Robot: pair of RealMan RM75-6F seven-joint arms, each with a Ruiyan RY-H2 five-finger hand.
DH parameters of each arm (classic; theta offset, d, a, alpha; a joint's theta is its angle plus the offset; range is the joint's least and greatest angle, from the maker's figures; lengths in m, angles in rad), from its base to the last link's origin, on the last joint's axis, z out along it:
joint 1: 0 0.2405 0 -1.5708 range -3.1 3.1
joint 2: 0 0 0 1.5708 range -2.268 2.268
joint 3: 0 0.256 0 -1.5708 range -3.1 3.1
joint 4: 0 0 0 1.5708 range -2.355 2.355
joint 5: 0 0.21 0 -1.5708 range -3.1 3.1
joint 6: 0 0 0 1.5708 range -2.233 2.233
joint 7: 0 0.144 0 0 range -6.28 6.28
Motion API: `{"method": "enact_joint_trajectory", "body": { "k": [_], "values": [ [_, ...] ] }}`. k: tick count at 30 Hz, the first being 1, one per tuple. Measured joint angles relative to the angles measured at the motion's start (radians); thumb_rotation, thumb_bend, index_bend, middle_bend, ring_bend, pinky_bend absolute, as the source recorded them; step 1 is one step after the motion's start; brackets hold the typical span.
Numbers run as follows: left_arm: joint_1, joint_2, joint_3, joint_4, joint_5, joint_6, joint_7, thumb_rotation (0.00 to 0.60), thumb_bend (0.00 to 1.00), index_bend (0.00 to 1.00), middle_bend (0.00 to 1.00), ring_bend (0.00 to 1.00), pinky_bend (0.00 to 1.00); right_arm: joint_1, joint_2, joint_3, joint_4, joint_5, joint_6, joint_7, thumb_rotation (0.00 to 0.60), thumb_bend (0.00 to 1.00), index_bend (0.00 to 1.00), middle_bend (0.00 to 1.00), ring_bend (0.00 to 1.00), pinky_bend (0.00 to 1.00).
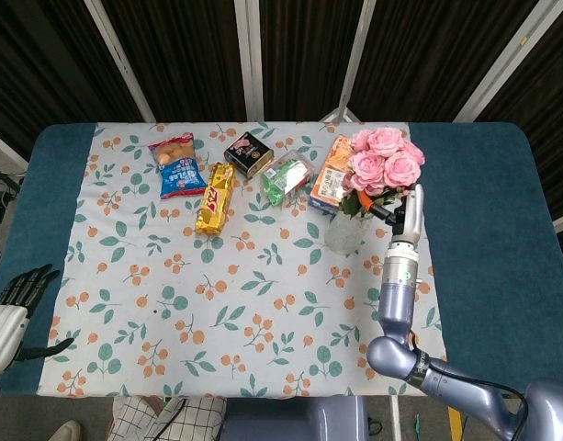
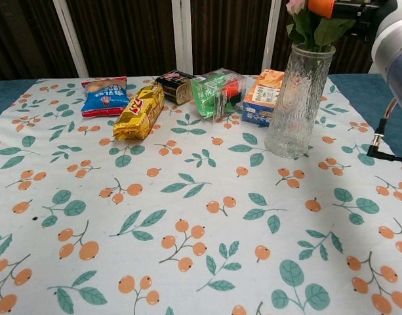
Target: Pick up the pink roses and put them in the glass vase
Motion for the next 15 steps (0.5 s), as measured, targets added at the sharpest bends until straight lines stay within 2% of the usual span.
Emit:
{"method": "enact_joint_trajectory", "body": {
  "k": [2,5,15],
  "values": [
    [0.0,0.0,0.0,-0.001,-0.001,0.0,0.001,0.6,0.0,0.0,0.0,0.0,0.0,-0.004,0.002,-0.006,-0.005,-0.002,-0.003,-0.002,0.6,0.29,0.06,0.21,0.15,0.13],
    [0.0,0.001,0.0,-0.002,-0.001,0.0,0.002,0.6,0.0,0.0,0.0,0.0,0.0,-0.015,0.005,-0.019,-0.02,-0.009,-0.001,-0.005,0.6,0.29,0.01,0.16,0.11,0.1],
    [0.002,0.001,0.0,-0.002,0.004,0.006,0.007,0.6,0.0,0.0,0.0,0.0,0.0,-0.045,0.045,-0.038,-0.082,-0.007,-0.022,-0.026,0.6,0.29,0.0,0.02,0.0,0.0]
  ]
}}
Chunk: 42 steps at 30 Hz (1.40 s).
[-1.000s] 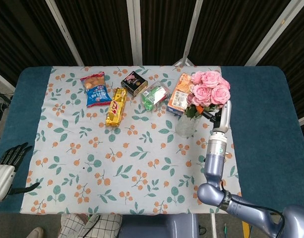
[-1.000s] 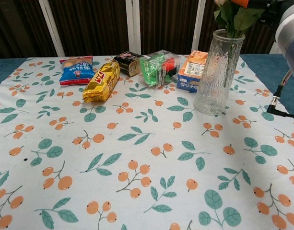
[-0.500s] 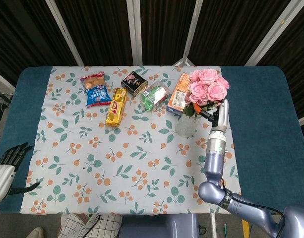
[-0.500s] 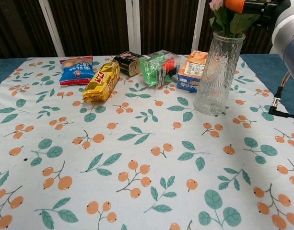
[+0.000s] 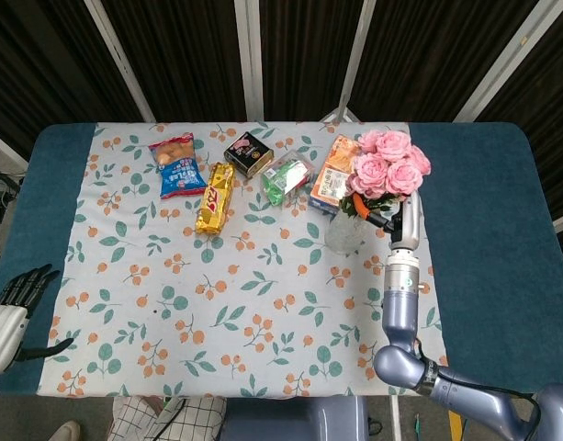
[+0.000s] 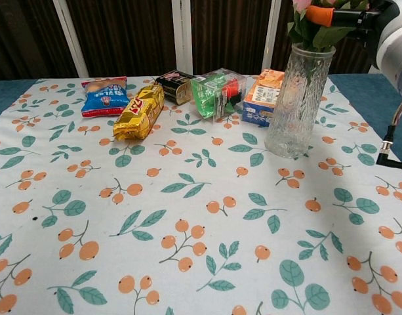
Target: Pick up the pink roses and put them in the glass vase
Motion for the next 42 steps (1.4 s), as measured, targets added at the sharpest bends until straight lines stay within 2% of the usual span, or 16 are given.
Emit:
{"method": "enact_joint_trajectory", "body": {
  "k": [10,21,35,42],
  "values": [
    [0.002,0.0,0.001,-0.002,0.004,0.005,0.004,0.6,0.0,0.0,0.0,0.0,0.0,-0.052,0.069,-0.043,-0.113,-0.018,-0.009,-0.033,0.6,0.29,0.0,0.0,0.0,0.0],
    [0.006,-0.004,0.006,0.0,0.018,0.015,0.016,0.6,0.0,0.0,0.0,0.0,0.0,-0.152,0.201,-0.139,-0.258,-0.005,-0.024,-0.115,0.6,0.29,0.0,0.0,0.0,0.0],
    [0.005,-0.006,0.009,-0.002,0.024,0.013,0.026,0.6,0.0,0.0,0.0,0.0,0.0,-0.219,0.303,-0.223,-0.318,-0.044,-0.053,-0.143,0.6,0.29,0.0,0.0,0.0,0.0],
    [0.006,-0.004,0.009,-0.002,0.023,0.014,0.024,0.6,0.0,0.0,0.0,0.0,0.0,-0.249,0.353,-0.288,-0.31,-0.074,-0.056,-0.194,0.6,0.29,0.0,0.0,0.0,0.0]
  ]
}}
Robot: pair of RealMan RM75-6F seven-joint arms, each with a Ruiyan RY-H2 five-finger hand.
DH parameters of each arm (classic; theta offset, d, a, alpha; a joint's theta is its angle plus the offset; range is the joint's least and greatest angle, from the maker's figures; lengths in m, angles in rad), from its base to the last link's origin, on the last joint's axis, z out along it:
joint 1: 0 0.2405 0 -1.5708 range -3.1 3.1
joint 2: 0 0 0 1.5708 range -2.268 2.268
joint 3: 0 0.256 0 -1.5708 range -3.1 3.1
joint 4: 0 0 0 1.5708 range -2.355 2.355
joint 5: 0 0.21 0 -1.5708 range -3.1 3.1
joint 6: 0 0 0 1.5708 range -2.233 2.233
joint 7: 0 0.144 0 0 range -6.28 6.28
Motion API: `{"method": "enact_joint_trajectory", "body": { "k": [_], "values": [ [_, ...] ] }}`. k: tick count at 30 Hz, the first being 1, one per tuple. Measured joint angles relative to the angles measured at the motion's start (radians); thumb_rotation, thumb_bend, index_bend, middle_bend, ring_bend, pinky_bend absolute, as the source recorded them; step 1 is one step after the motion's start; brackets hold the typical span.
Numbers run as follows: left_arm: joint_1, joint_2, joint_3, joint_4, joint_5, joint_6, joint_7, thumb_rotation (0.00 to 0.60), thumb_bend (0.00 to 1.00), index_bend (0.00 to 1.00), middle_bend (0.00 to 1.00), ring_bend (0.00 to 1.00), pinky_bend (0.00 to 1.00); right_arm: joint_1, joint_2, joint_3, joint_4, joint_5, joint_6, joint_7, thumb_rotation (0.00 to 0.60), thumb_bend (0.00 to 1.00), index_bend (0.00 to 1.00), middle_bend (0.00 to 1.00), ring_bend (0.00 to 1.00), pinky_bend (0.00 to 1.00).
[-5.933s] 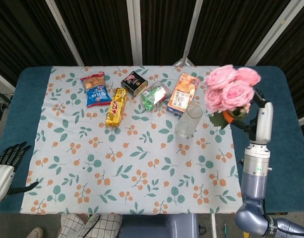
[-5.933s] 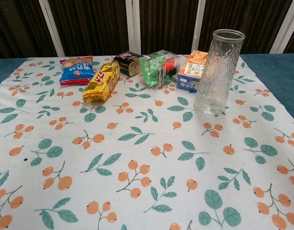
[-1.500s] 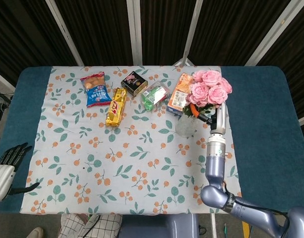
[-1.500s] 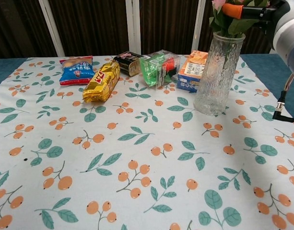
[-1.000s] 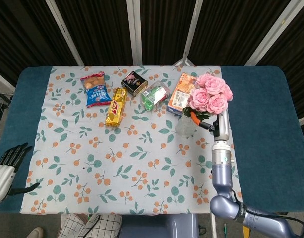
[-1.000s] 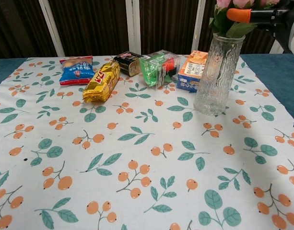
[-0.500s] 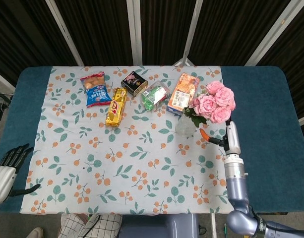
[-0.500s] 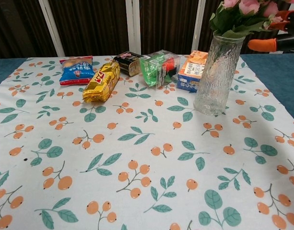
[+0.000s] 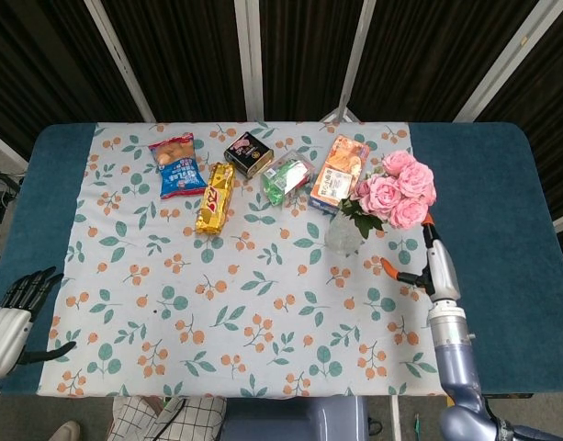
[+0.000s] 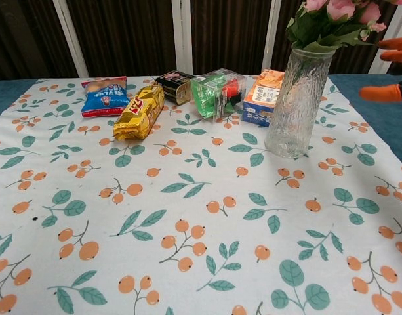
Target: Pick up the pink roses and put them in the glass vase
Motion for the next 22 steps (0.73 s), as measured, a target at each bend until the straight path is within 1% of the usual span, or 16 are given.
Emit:
{"method": "enact_joint_trajectory", "body": {
  "k": [2,5,9,11,14,18,22],
  "values": [
    [0.0,0.0,0.0,0.001,0.0,0.001,-0.001,0.6,0.0,0.0,0.0,0.0,0.0,-0.012,0.019,-0.023,0.006,-0.023,0.006,-0.02,0.6,0.29,0.0,0.0,0.0,0.0],
    [0.001,0.001,0.0,0.003,-0.001,0.001,-0.002,0.6,0.0,0.0,0.0,0.0,0.0,-0.039,0.062,-0.071,0.021,-0.071,0.023,-0.06,0.6,0.29,0.0,0.0,0.0,0.0],
    [0.001,0.0,-0.001,0.006,-0.001,0.003,0.003,0.6,0.0,0.0,0.0,0.0,0.0,-0.089,0.144,-0.153,0.036,-0.147,0.056,-0.126,0.6,0.29,0.0,0.0,0.0,0.0],
    [0.001,-0.001,-0.003,0.008,-0.003,0.003,0.01,0.6,0.0,0.0,0.0,0.0,0.0,-0.111,0.17,-0.185,0.044,-0.191,0.082,-0.158,0.6,0.29,0.0,0.0,0.0,0.0],
    [0.001,-0.004,-0.005,0.012,-0.005,0.004,0.025,0.6,0.0,0.0,0.0,0.0,0.0,-0.155,0.205,-0.246,0.069,-0.29,0.148,-0.213,0.6,0.29,0.0,0.0,0.0,0.0],
    [0.004,-0.011,-0.008,0.02,-0.004,0.013,0.06,0.6,0.0,0.0,0.0,0.0,0.0,-0.23,0.247,-0.338,0.112,-0.445,0.261,-0.278,0.6,0.29,0.0,0.0,0.0,0.0],
    [0.009,-0.019,-0.011,0.028,-0.01,0.018,0.099,0.6,0.0,0.0,0.0,0.0,0.0,-0.293,0.267,-0.401,0.161,-0.565,0.361,-0.33,0.6,0.29,0.0,0.0,0.0,0.0]
  ]
}}
